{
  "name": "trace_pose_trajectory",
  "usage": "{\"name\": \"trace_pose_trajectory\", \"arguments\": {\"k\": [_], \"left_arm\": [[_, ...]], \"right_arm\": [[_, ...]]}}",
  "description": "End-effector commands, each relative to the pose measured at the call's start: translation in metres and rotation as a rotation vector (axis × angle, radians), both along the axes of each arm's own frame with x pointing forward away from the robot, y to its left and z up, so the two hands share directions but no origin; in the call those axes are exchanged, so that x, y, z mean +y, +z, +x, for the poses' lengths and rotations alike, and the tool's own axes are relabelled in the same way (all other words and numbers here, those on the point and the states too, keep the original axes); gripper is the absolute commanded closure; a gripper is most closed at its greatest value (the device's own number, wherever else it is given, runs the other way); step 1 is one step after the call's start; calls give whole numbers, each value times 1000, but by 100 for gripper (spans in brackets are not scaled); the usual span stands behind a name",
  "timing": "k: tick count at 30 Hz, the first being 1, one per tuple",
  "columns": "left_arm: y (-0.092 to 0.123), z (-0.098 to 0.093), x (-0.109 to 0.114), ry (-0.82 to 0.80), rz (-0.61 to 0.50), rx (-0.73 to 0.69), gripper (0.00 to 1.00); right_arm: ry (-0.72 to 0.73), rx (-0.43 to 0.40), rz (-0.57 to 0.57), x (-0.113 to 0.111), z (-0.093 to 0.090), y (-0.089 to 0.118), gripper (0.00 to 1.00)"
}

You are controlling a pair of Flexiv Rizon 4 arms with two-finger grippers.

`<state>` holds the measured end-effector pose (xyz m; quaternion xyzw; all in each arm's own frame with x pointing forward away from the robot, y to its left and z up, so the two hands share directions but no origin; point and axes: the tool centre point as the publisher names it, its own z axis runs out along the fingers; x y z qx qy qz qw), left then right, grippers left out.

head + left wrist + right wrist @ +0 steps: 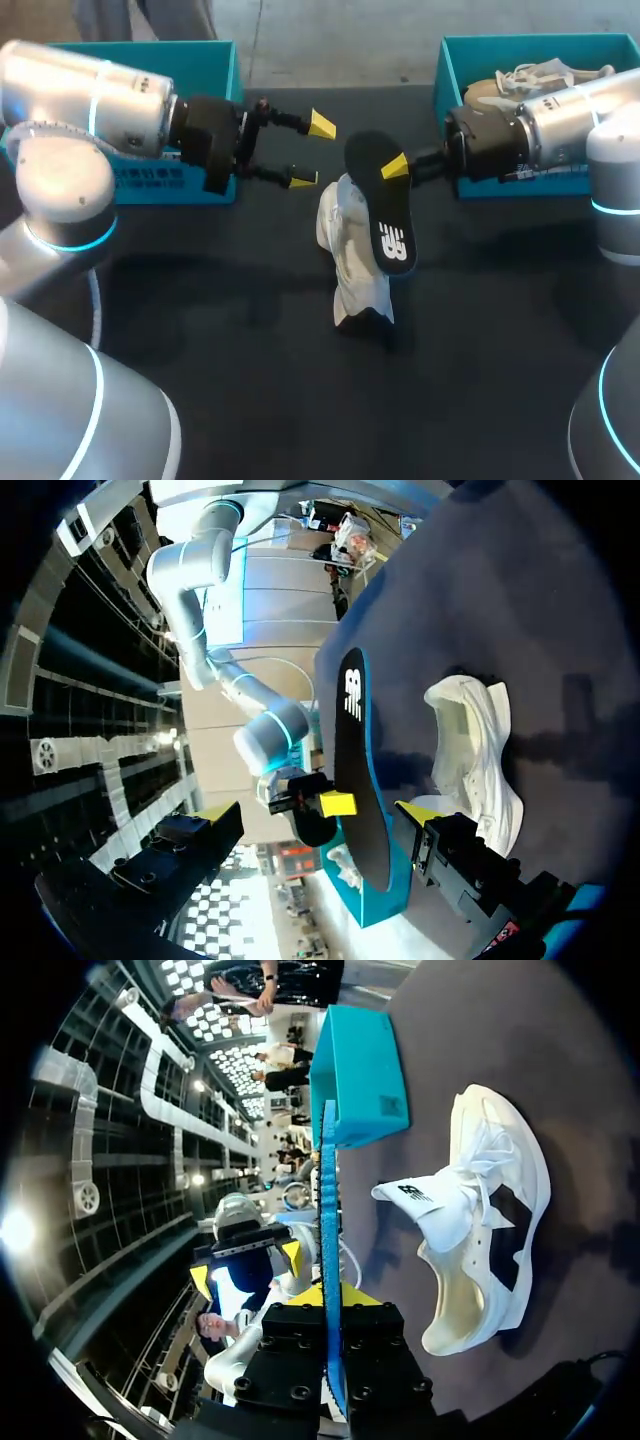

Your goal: Take the shoe out of the shoebox, open the shoe tongue, remove and reinsert the insole, then place the shoe into the shoebox

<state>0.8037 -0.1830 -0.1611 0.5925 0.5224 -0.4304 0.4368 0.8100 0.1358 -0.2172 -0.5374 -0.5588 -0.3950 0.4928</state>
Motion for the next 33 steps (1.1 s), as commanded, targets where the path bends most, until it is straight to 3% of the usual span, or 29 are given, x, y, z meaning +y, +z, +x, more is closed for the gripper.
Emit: {"name": "trace_pose_trajectory", "arguments": {"k": [1,14,33], "left_arm": [[-8,-1,-3,12,-128,-4,0],[-18,3,-12,19,-188,-14,0],[-21,-3,-27,39,-290,-19,0]], "right_arm": [[0,1,1,-7,-1,2,100],[101,-6,46,-20,1,14,100],[221,-11,63,-18,-2,21,100]]}}
